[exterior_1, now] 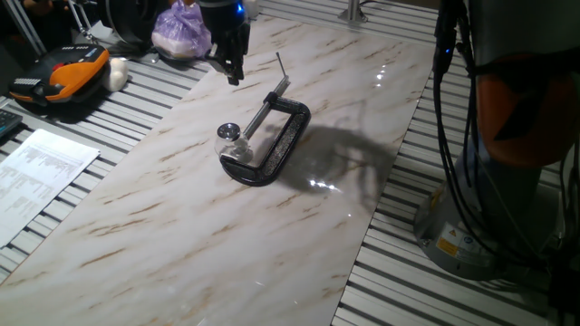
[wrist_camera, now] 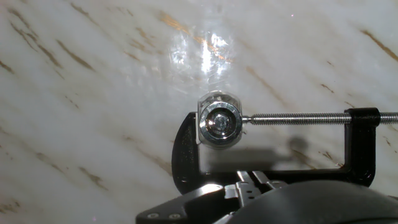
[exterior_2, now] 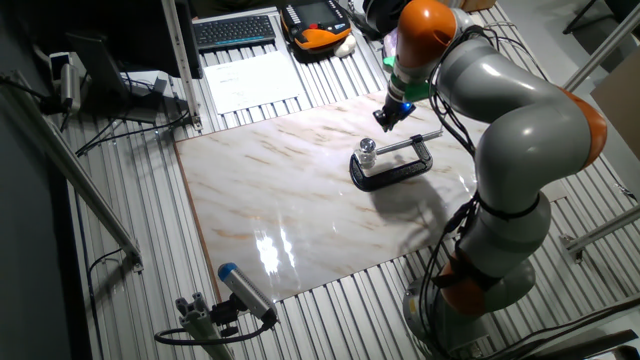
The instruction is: Unscrew the lid from the jar
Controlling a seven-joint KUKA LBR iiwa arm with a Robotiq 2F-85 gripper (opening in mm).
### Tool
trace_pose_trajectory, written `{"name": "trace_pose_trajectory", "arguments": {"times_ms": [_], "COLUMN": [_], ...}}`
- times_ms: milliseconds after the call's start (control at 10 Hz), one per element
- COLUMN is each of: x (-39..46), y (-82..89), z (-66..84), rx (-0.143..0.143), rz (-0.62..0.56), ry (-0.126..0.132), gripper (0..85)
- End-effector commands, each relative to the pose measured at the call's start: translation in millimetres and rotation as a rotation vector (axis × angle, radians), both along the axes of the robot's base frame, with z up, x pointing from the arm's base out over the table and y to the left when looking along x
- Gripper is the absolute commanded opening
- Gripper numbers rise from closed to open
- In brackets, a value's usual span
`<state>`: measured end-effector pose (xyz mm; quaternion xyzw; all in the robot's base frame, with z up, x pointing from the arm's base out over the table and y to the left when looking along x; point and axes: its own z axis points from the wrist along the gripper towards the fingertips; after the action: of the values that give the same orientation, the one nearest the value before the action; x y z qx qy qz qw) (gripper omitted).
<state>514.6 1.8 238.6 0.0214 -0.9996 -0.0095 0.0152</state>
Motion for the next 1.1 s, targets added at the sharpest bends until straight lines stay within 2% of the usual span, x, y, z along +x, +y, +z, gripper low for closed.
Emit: {"name": "trace_pose_trajectory", "arguments": {"times_ms": [0,300,500,1000], "x": [-0.1,0.8,3.7,14.6], "y": [0.1,0.5,1.2,3.0], "z": [0.0,-2.5,-10.5,-40.1], "rx": [-0.003,-0.016,-0.02,0.003], "rz": [-0.004,-0.03,-0.041,-0.044], "ry": [-0.006,-0.02,-0.032,-0.039], "gripper": [0.0,0.0,0.0,0.0]}}
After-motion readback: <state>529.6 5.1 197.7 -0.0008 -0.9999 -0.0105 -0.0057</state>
